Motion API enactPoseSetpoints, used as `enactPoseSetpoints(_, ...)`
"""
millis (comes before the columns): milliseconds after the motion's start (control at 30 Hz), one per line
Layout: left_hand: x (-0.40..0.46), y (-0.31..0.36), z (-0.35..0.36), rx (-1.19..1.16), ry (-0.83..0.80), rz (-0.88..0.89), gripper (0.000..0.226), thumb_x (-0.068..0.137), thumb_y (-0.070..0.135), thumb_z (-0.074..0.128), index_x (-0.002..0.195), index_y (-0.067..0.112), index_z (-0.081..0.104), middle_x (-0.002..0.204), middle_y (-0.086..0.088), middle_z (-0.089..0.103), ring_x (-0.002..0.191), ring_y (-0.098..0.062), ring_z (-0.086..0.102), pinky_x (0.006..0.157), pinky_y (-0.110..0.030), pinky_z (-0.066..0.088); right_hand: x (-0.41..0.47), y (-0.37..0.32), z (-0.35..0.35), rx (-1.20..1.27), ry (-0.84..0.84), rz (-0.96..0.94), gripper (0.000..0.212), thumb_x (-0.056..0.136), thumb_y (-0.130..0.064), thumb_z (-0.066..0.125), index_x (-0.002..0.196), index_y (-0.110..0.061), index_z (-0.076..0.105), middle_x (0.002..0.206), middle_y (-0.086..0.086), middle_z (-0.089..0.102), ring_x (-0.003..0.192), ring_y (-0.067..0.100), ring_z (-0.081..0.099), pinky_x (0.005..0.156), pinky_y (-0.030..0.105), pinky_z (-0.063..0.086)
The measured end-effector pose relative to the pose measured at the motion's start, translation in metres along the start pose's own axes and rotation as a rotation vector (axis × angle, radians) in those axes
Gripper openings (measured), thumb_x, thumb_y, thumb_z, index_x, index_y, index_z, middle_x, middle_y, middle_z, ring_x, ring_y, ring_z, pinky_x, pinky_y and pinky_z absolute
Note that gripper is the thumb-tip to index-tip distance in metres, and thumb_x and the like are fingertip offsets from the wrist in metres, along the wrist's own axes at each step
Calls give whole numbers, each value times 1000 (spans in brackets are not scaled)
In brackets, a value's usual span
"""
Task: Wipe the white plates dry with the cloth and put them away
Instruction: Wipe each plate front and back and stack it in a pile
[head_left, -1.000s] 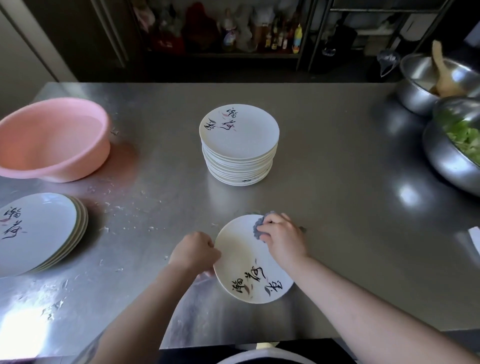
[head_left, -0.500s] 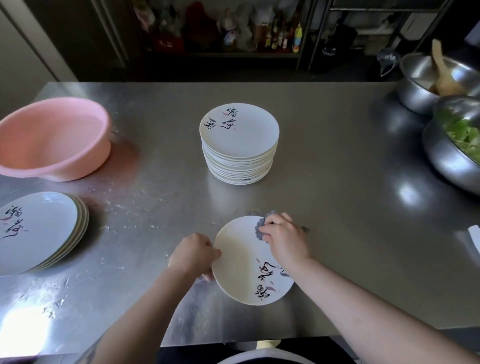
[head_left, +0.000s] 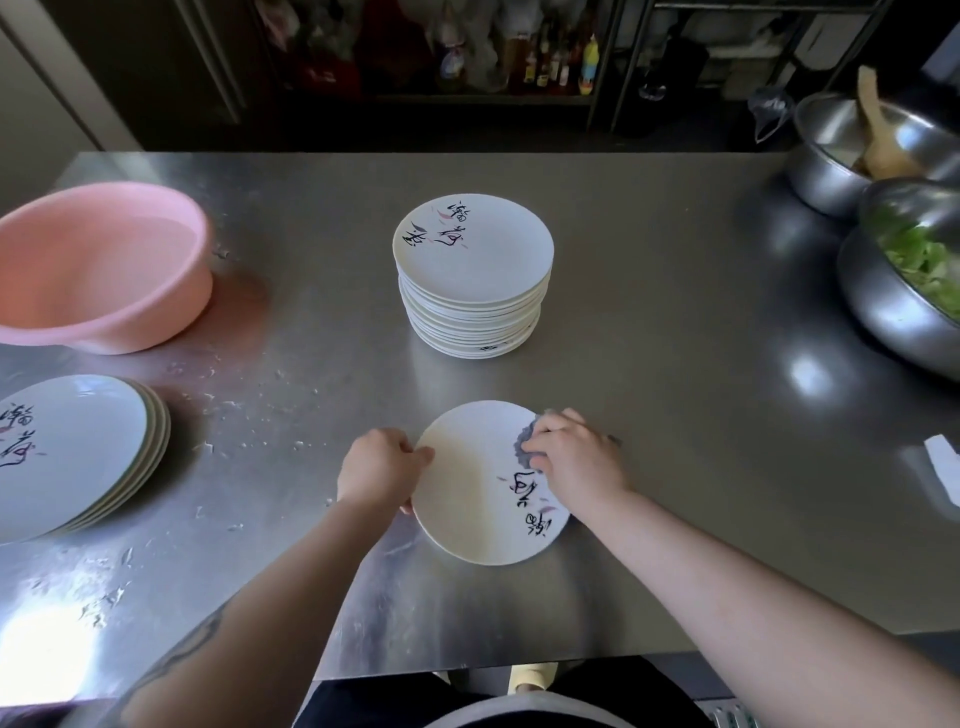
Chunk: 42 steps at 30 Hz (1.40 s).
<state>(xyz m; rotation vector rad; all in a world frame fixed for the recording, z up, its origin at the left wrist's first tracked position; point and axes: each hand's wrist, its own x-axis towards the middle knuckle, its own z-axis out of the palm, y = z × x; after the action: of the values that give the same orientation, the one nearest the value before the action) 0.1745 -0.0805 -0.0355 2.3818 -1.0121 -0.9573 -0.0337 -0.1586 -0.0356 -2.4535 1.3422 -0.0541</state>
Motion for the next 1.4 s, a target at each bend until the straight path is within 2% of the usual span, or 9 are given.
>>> enactPoseSetpoints(233, -7, -7, 3, -67, 89, -46, 25, 83, 22, 64, 65, 6, 56, 48, -11, 62, 40, -26, 63, 53, -29, 52, -42, -9, 6, 61, -91, 42, 18, 88, -24, 56, 96, -26, 72, 106, -12, 60, 107, 11, 45, 79, 27, 46)
enactPoseSetpoints(433, -15, -11, 4, -139, 106, -56, 23, 84, 19, 63, 71, 0, 59, 50, -13, 62, 40, -28, 63, 49, -29, 51, -63, -40, 13, 252, -147, -7, 16, 82, -26, 63, 93, -29, 74, 98, -9, 65, 98, 11, 55, 82, 24, 43)
enactPoseSetpoints(567, -29, -25, -4, -154, 30, -18, 22, 88, 23, 64, 76, 5, 59, 53, -8, 66, 49, -25, 65, 56, -36, 55, -57, -26, -6, 700, -83, 225, 21, 76, -10, 74, 78, -30, 76, 76, -12, 70, 70, -2, 64, 74, 20, 47)
enactPoseSetpoints(733, -66, -44, -10, -67, 233, 238, 27, 81, 35, 74, 62, 28, 57, 52, 15, 58, 48, -3, 54, 51, -26, 45, -61, -2, -20, 801, 223, 294, 38, 74, -4, 77, 73, -42, 71, 77, -13, 72, 77, 3, 67, 79, 23, 49)
enactPoseSetpoints(867, -81, -39, 11, -57, 86, 619, 17, 70, 29, 86, 83, 29, 74, 81, 21, 63, 76, 6, 61, 70, -18, 47, -65, -5, -12, 846, 222, 318, 30, 75, -5, 77, 80, -34, 74, 87, -11, 72, 85, 5, 68, 84, 30, 52)
enactPoseSetpoints(1067, -65, -34, 31, 213, -25, 819, 53, 54, 41, 90, 103, 24, 77, 125, 6, 66, 120, -17, 59, 104, -35, 41, -69, -10, -7, 872, 265, 313, 24, 75, -5, 77, 83, -28, 76, 90, -8, 72, 88, 10, 68, 86, 33, 52)
enactPoseSetpoints(1200, -61, -34, 33, 256, -14, 874, 54, 52, 42, 91, 102, 26, 77, 122, 8, 68, 116, -18, 63, 95, -38, 52, -69, -7, -16, 878, 311, 284, 24, 76, -4, 76, 84, -27, 76, 90, -9, 72, 88, 5, 67, 84, 28, 51)
enactPoseSetpoints(1300, -64, -38, 35, 373, 45, 988, 43, 64, 46, 85, 101, 26, 77, 122, 9, 68, 115, -18, 64, 91, -39, 55, -71, -8, -22, 893, 341, 268, 29, 76, -2, 75, 81, -31, 74, 90, -9, 72, 89, 6, 67, 83, 24, 49)
enactPoseSetpoints(1400, -67, -36, 32, 351, 215, 1080, 33, 91, 46, 55, 103, 25, 76, 121, 9, 69, 115, -14, 64, 92, -32, 53, -74, -9, -33, 927, 388, 249, 33, 76, -2, 75, 80, -34, 73, 89, -10, 72, 87, 3, 67, 80, 16, 48)
